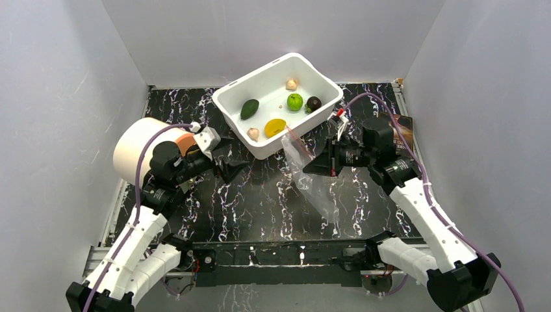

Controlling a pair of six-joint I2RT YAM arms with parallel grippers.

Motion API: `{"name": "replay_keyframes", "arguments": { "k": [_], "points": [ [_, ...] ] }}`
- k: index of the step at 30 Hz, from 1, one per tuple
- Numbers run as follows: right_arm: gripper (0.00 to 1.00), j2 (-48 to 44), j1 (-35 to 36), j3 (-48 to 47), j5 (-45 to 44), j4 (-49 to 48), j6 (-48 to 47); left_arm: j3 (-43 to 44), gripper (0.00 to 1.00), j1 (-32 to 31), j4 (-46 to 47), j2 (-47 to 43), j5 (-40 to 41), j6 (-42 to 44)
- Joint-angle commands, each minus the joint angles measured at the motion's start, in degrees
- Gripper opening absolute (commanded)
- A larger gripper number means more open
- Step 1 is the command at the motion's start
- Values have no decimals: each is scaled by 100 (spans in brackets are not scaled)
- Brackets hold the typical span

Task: Place the food in the zip-top bag and seal the zipper
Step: Pick up the zipper food storage bag at the center of the board, then place the zipper food storage bag at the center of the board.

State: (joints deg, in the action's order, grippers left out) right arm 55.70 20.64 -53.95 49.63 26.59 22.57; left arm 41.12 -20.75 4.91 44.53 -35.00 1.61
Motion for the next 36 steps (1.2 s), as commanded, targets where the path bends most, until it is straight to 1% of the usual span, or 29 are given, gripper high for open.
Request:
{"name": "replay_keyframes", "arguments": {
  "k": [1, 5, 7, 8, 10, 13, 19, 21, 23, 26, 29, 31, 33, 35, 36],
  "points": [
    [0, -153, 23, -694, 1319, -155, 47, 174, 88, -21, 145, -52, -853, 1381],
    [0, -219, 54, -471, 2026, -1073, 956, 394, 88, -21, -202, 181, -811, 1513],
    [0, -307, 52, -247, 2108, -1488, 1258, 562, 88, -23, -650, 341, -1000, 1689],
    [0, -354, 52, -147, 2076, -1571, 1304, 569, 88, -24, -709, 375, -1136, 1715],
    [0, -425, 53, 93, 2119, -1870, 1498, 447, 89, -31, -538, 365, -1371, 1661],
    [0, -431, 51, 401, 2090, -2207, 1770, 258, 90, -27, 17, 338, -1560, 1386],
    [0, 19, 54, 345, 2016, -2165, 1875, 255, 89, -67, 770, 943, -2235, 836],
    [0, 77, 56, 268, 1830, -2225, 2009, 249, 89, -144, 912, 1024, -2269, 744],
    [0, 93, 54, 196, 1486, -2298, 2172, 210, 89, -196, 999, 1003, -2151, 655],
    [0, 54, 50, 192, 385, -2303, 2559, 274, 89, -234, 835, 939, -1755, 495],
    [0, -124, 60, 566, -865, -2362, 3417, 278, 89, -236, 618, 738, -1180, 202],
    [0, -272, 112, 996, -1466, -2861, 3964, 277, 88, -236, 443, 517, -720, -18],
    [0, -248, 212, 1345, -1882, -3486, 4237, 280, 88, -246, 266, 283, -201, -218],
    [0, 6, 246, 1470, -2141, -3577, 4280, 301, 88, -244, 65, 91, 339, -427],
    [3, 156, 253, 1475, -2196, -3670, 4269, 345, 87, -245, -83, 30, 542, -477]
  ]
}}
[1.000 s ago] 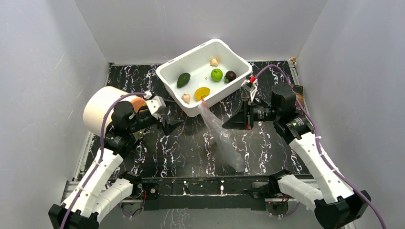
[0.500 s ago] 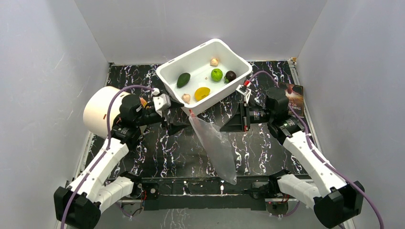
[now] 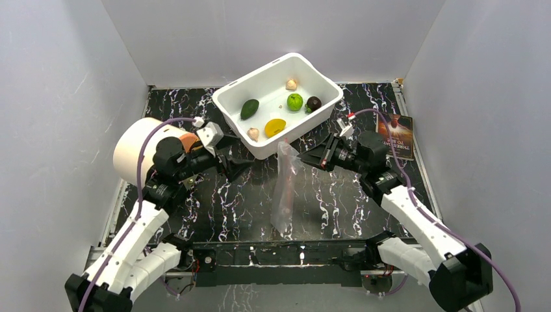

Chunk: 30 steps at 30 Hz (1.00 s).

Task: Place the food in the zip-top bag and seal the zipper
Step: Place the zipper food storage bag at the center of the board, then pick up the zipper food storage bag at the center of the board.

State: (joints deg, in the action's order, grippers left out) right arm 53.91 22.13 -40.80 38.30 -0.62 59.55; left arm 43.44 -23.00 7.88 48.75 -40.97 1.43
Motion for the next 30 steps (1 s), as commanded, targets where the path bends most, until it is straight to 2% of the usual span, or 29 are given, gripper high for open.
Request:
{"name": "replay_keyframes", "arguments": {
  "k": [1, 5, 7, 8, 10, 12, 14, 18, 24, 27, 30],
  "points": [
    [8, 496, 109, 149, -1072, -1065, 498, 159, 87, -21, -496, -471, 1286, -467],
    [31, 1110, 116, -418, -938, -650, -301, 323, 86, -21, -927, -630, 1877, -563],
    [48, 1384, 112, -942, -870, 136, -950, 499, 86, -20, -1302, -639, 2219, -627],
    [53, 1480, 116, -1188, -919, 632, -1345, 647, 86, -20, -1625, -590, 2491, -676],
    [62, 1533, 116, -1455, -1130, 1327, -1849, 1057, 87, -20, -2298, -425, 3094, -772],
    [66, 1426, 108, -1418, -1383, 1633, -2029, 1412, 88, -22, -2861, -252, 3557, -787],
    [69, 1240, 107, -1200, -1585, 1670, -2020, 1516, 88, -25, -3072, -214, 3760, -839],
    [68, 945, 107, -535, -1786, 1483, -1675, 1221, 88, -21, -2775, -383, 3359, -889],
    [55, 699, 107, 471, -2200, 1436, -1387, 1093, 82, -20, -2712, -201, 2903, -1150],
    [52, 650, 107, 738, -2555, 1536, -1364, 1059, 81, -20, -2632, -154, 2760, -1251],
    [52, 658, 107, 1084, -2555, 1236, -1172, 863, 81, -20, -2429, -92, 2613, -1334]
  ]
}}
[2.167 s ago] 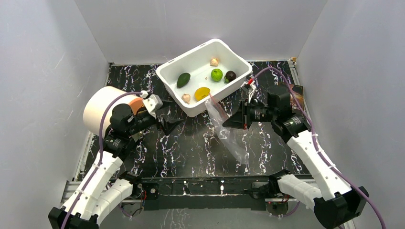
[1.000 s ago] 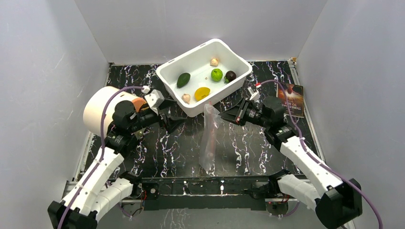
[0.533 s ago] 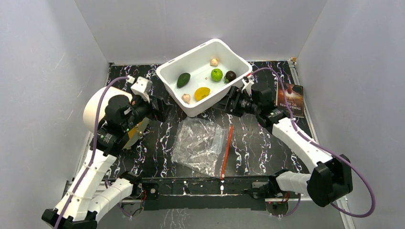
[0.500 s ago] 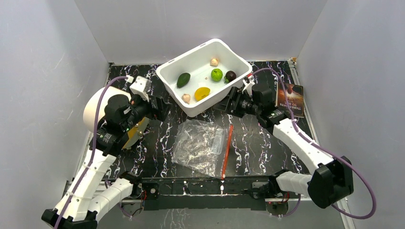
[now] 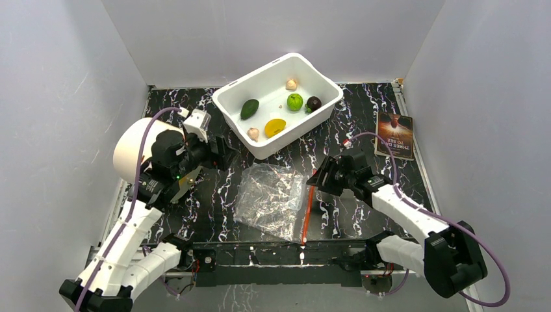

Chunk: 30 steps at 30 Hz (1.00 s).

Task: Place the food in the zip-top bag and seal the zipper
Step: Pick up the zipper food storage bag at the center of the board.

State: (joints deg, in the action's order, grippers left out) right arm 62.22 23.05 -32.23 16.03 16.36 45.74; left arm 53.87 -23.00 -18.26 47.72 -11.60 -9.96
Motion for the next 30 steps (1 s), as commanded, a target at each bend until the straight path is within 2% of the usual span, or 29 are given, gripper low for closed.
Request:
{"name": "replay_keyframes", "arguments": {
  "k": [1, 8, 10, 13, 19, 21, 24, 30],
  "points": [
    [52, -136, 15, 331, -266, -619, 268, -253, 80, -22, 264, 49, -349, -248],
    [54, 357, 15, 745, 169, -1487, 657, -591, 71, -28, 605, 324, -764, -670],
    [51, 483, 11, 866, 379, -1805, 795, -640, 69, -43, 618, 370, -831, -770],
    [41, 619, 18, 988, 782, -2333, 1007, -778, 67, -63, 745, 394, -903, -973],
    [9, 167, 22, 933, 1038, -2483, 1395, -1180, 67, -191, 1297, 383, -1186, -1520],
    [0, -68, 29, 904, 1115, -2562, 1720, -1430, 67, -236, 1674, 395, -1625, -1679],
    [0, -449, 76, 922, 1085, -2735, 2174, -1808, 67, -301, 2483, 387, -2050, -2040],
    [0, -818, 137, 813, 739, -2609, 2206, -2019, 67, -633, 3018, 665, -1990, -2236]
  ]
}}
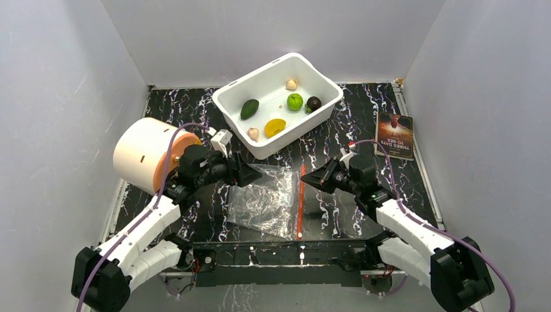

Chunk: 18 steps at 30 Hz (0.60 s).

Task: Place the food in the zip-top bag and seal the zipper
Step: Pick up the zipper food storage bag at the center of the board.

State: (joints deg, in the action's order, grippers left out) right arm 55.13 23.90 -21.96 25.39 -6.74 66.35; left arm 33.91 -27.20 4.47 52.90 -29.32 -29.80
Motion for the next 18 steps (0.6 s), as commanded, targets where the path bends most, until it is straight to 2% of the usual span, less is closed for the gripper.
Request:
{"name": "replay_keyframes", "arguments": {
  "k": [1, 2, 3, 6, 12, 18],
  "points": [
    [0, -74, 53, -256, -311, -177, -38, -13, 67, -294, 752, 240, -136, -257],
    [0, -8, 50, -316, -474, 61, -241, 25, 68, -370, 727, 337, -38, -249],
    [5, 65, 53, -377, -659, 365, -440, 64, 68, -434, 681, 416, 82, -245],
    [25, 301, 48, -363, -815, 590, -895, 128, 68, -607, 729, 560, 277, -203],
    [48, 872, 51, 45, -422, -228, -996, 291, 68, -890, 514, 757, 717, 27],
    [49, 1680, 60, 57, 9, -711, -1052, 300, 68, -951, 442, 769, 811, 98]
  ]
}}
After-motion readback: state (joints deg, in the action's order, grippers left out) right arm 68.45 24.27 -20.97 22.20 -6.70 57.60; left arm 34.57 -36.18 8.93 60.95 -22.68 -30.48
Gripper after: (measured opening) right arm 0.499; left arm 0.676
